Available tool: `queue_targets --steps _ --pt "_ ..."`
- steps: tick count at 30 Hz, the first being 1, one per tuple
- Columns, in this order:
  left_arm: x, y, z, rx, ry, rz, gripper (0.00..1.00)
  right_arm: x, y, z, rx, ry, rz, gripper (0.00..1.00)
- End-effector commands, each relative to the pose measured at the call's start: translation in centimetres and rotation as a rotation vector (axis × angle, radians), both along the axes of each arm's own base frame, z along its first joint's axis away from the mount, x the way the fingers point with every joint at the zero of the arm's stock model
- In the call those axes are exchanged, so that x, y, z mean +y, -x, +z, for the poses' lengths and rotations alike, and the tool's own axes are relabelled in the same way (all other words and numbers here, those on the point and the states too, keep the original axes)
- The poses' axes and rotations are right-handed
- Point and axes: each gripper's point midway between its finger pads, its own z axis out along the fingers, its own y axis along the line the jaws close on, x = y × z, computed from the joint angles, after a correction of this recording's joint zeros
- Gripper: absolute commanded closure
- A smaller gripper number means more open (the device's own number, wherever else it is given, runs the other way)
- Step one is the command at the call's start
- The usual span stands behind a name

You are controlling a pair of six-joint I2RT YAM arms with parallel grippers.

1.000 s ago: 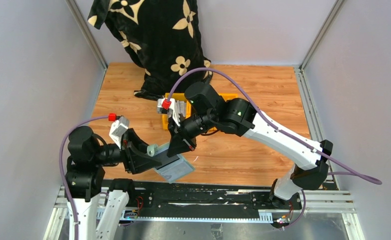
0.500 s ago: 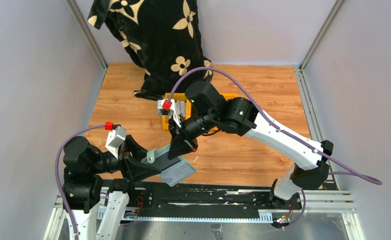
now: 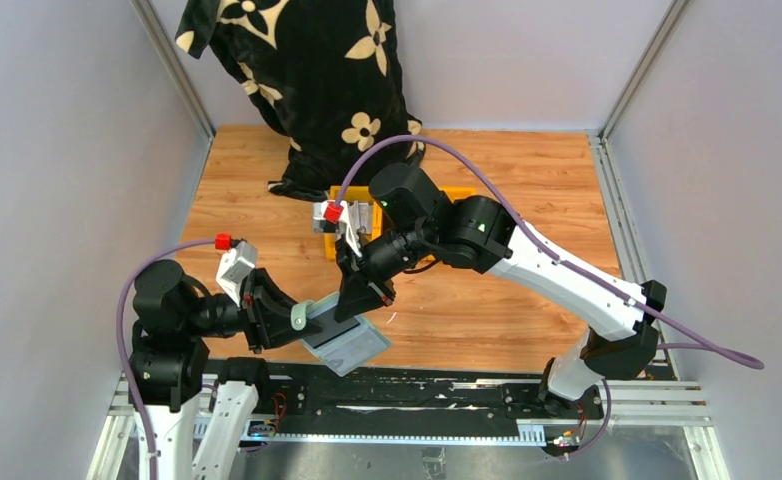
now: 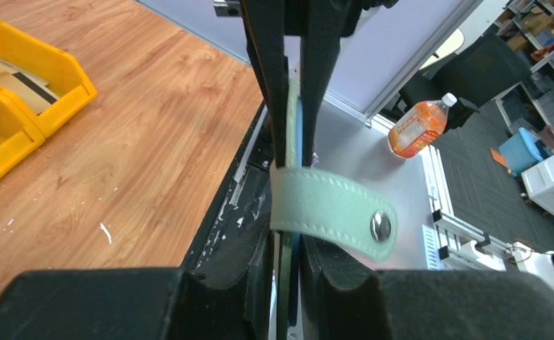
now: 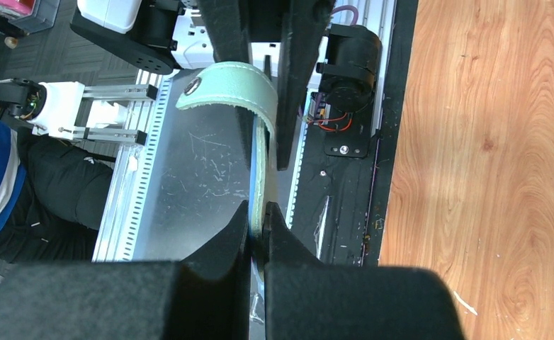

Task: Take the credit cards out of the card holder
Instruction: Remove the credit card from the card holder.

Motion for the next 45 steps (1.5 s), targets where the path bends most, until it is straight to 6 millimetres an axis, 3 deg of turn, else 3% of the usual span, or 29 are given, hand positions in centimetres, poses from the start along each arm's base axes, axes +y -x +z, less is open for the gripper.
queue_targets --steps 1,6,11,13,15,17,22,25,27,30,32,33,39,40,45 --pt "-0.1 -0.5 1.2 0.054 0.008 -0.016 0.75 0.2 1.4 0.7 -0.003 -0.025 0.047 1.00" --pt "-0.1 0.1 0.9 0.076 0.016 -0.062 0.73 0.8 1.6 1.2 -0.015 -0.035 0.061 1.00" --pt "-0.1 0.9 0.6 0.078 0.021 -0.080 0.80 1.0 1.8 1.8 -0.015 -0.052 0.076 1.00" --pt "-0.1 0.8 0.8 0.083 0.021 -0.077 0.74 1.4 1.9 1.9 0.001 -0.053 0.084 1.00" --pt "-0.1 0.8 1.1 0.088 0.022 -0.076 0.61 1.8 1.8 1.8 0.011 -0.055 0.087 1.00" --pt "-0.2 0.8 1.2 0.098 0.025 -0.093 0.59 2.1 1.8 1.9 0.015 -0.061 0.089 1.00" --pt "-0.2 0.6 1.1 0.150 0.034 -0.130 0.74 2.0 2.0 1.8 0.016 -0.064 0.100 1.00" --pt "-0.2 0.6 1.2 0.137 0.033 -0.134 0.92 1.8 2.0 1.5 0.015 -0.055 0.099 1.00" --pt "-0.2 0.2 1.2 0.128 0.028 -0.110 1.00 1.6 2.0 1.4 0.011 -0.054 0.093 0.91" --pt "-0.2 -0.7 1.5 0.125 0.020 -0.061 1.00 1.5 1.2 0.7 0.020 -0.045 0.043 0.63" --pt "-0.1 -1.1 1.9 0.128 0.018 -0.042 1.00 1.3 0.5 1.1 0.057 -0.083 0.004 0.54" --pt "-0.1 -1.4 2.0 0.133 0.017 -0.032 1.00 1.2 0.1 0.0 0.097 -0.086 -0.018 0.51" --pt "0.0 -2.7 3.1 0.144 0.012 0.043 1.00 -0.5 -1.7 1.0 0.181 -0.338 -0.149 0.44" --pt "0.0 -2.8 3.1 0.148 0.012 0.053 1.00 -0.5 -2.5 0.3 0.181 -0.336 -0.208 0.44" --pt "0.5 -5.6 3.2 0.153 0.013 0.223 1.00 -2.8 -8.0 0.7 0.119 -0.412 -0.582 0.39"
